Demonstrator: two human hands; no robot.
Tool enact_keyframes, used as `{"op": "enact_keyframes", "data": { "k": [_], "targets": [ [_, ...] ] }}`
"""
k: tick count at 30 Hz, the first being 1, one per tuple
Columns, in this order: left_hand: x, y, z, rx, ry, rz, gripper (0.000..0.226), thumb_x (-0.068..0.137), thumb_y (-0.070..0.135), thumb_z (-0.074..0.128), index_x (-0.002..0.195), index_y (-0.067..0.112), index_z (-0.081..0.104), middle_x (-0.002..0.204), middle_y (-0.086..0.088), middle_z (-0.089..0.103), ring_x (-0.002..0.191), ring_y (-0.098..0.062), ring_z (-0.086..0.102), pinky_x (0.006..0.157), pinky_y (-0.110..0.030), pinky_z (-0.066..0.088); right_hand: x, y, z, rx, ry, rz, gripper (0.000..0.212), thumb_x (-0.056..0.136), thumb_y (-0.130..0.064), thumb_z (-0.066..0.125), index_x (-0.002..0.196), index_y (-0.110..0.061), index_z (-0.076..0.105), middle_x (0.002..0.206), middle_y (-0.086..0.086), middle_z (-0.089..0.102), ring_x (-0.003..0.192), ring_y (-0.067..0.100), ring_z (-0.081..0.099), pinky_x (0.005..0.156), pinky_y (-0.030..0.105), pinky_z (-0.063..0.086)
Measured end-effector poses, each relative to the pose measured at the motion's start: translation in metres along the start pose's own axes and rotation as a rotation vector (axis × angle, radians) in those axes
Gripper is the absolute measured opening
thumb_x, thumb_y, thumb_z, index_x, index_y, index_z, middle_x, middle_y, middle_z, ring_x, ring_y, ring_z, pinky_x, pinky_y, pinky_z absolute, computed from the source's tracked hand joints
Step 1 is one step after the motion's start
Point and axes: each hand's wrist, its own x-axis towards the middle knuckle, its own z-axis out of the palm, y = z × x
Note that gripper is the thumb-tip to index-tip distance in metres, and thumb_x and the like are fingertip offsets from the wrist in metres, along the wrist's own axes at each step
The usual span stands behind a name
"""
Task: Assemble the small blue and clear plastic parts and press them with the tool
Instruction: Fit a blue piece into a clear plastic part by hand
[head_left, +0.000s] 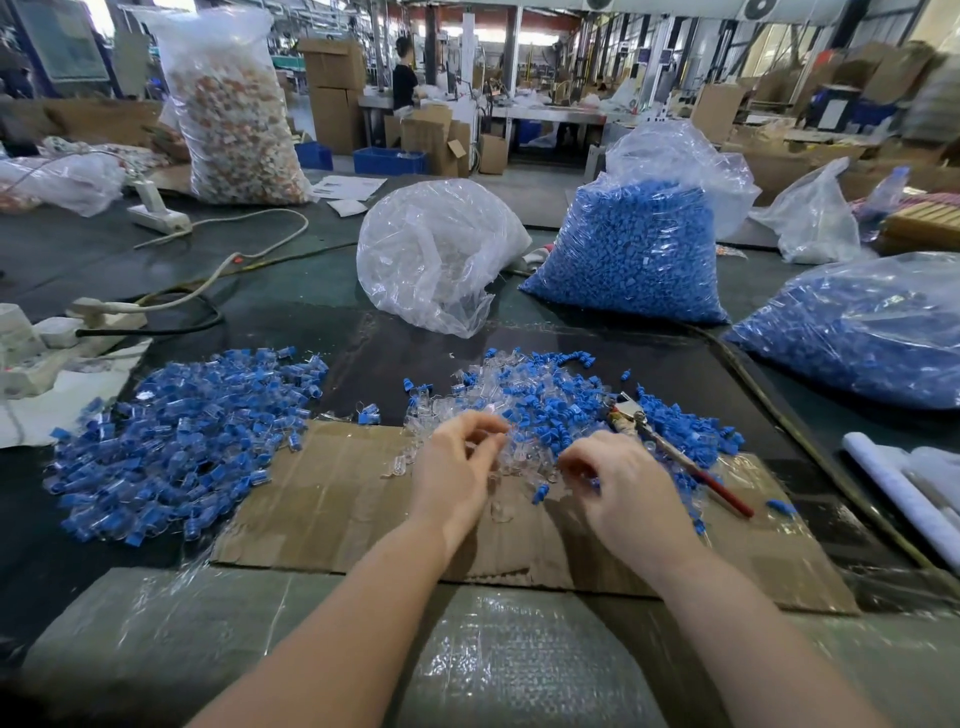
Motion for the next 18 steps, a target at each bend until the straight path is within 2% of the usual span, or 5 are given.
{"op": "enact_keyframes", "data": {
  "k": [4, 7, 11, 15, 18],
  "targets": [
    [0.002, -0.007, -0.005, -0.108, 0.021, -0.073, 0.022, 0.092, 0.006, 0.055, 0.081, 0.023, 0.064, 0.066, -0.004, 0.058, 0.053, -0.009, 0.054, 0.048, -0.018, 0.045, 0.000, -0.007, 0.012, 0.006, -0.110, -0.063, 0.018, 0.090, -0.020, 0.058, 0.105, -0.023, 0.066, 0.100, -0.008, 0.061, 0.098, 0.010, 0.050, 0.087, 0.022, 0.042],
    [0.001, -0.011, -0.005, 0.009, 0.038, 0.016, 0.020, 0.082, 0.009, 0.069, 0.081, 0.028, 0.062, 0.077, -0.001, 0.064, 0.061, -0.006, 0.056, 0.057, -0.014, 0.047, 0.001, -0.009, 0.018, -0.066, -0.133, -0.069, 0.019, 0.093, -0.024, 0.051, 0.106, -0.025, 0.065, 0.101, -0.006, 0.057, 0.099, 0.013, 0.050, 0.086, 0.025, 0.042],
    [-0.002, -0.016, -0.003, 0.173, 0.031, 0.105, 0.034, 0.072, 0.011, 0.078, 0.083, 0.034, 0.057, 0.089, 0.003, 0.061, 0.072, -0.007, 0.056, 0.070, -0.015, 0.048, 0.001, -0.010, 0.025, -0.135, -0.126, -0.095, 0.017, 0.095, -0.015, 0.045, 0.099, -0.021, 0.061, 0.098, -0.005, 0.051, 0.094, 0.013, 0.050, 0.076, 0.021, 0.039],
    [-0.005, -0.017, 0.003, 0.241, 0.053, 0.159, 0.030, 0.082, 0.013, 0.069, 0.111, 0.022, 0.063, 0.086, 0.011, 0.053, 0.076, -0.003, 0.053, 0.072, -0.007, 0.042, 0.001, -0.008, 0.032, -0.098, -0.080, -0.080, 0.010, 0.094, -0.016, 0.048, 0.096, -0.017, 0.058, 0.098, -0.004, 0.051, 0.091, 0.013, 0.049, 0.075, 0.021, 0.038],
    [-0.007, -0.018, 0.009, 0.257, 0.072, 0.180, 0.038, 0.090, 0.013, 0.059, 0.127, 0.019, 0.057, 0.091, 0.015, 0.055, 0.080, -0.001, 0.051, 0.076, 0.001, 0.035, 0.001, -0.012, 0.034, 0.091, 0.058, 0.045, 0.006, 0.092, -0.015, 0.055, 0.088, -0.014, 0.060, 0.086, -0.004, 0.057, 0.079, 0.013, 0.052, 0.068, 0.019, 0.036]
  ]
}}
